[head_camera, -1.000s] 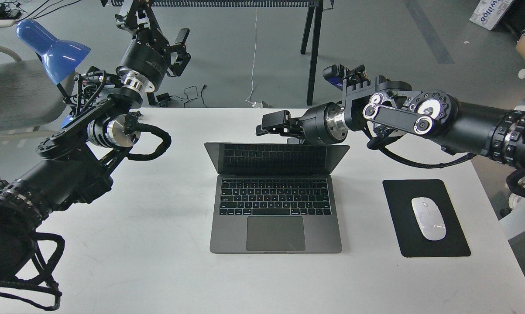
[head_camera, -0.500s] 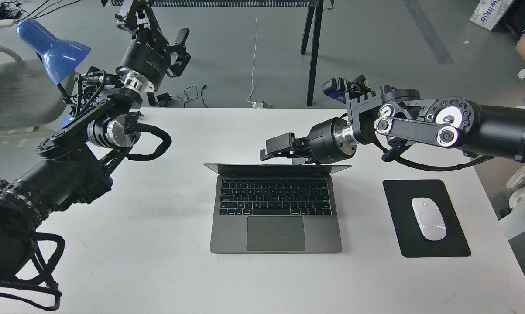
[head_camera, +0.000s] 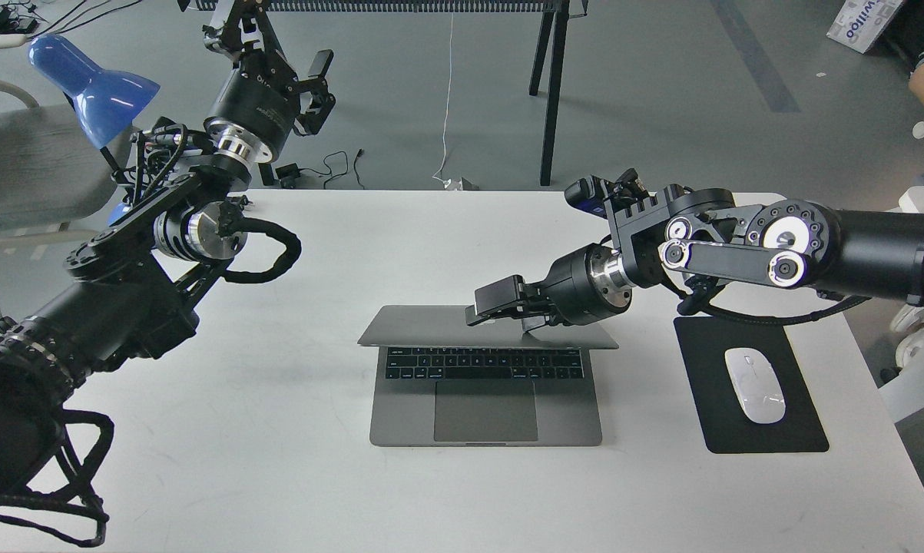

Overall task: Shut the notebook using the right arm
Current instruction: 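Push the laptop screen down toward the keyboard with the right gripper, then lift the right gripper up off the closed laptop lid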

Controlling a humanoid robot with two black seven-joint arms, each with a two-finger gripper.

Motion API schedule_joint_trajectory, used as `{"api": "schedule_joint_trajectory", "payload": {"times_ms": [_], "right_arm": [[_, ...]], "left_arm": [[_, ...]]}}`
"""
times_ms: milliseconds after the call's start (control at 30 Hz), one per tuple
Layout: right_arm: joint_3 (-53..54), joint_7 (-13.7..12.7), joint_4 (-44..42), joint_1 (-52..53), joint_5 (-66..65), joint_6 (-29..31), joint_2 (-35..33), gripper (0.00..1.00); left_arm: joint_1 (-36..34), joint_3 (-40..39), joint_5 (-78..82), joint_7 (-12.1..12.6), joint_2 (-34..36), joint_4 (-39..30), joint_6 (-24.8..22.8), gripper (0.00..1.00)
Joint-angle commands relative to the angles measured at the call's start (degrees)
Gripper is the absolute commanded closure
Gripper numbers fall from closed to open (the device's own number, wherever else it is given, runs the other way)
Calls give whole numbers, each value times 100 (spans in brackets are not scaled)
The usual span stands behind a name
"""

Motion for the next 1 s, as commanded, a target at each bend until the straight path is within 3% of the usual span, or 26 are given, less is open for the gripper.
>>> {"api": "schedule_joint_trajectory", "payload": {"times_ms": [0,967], "right_arm": [[-37,1,-19,-239,-47,0,19,0],[-81,-87,-441,-1374,-583,0,388,0]], "left_arm": [[-2,0,-1,0,7,0,0,0],[-2,0,-1,0,7,0,-9,0]]}}
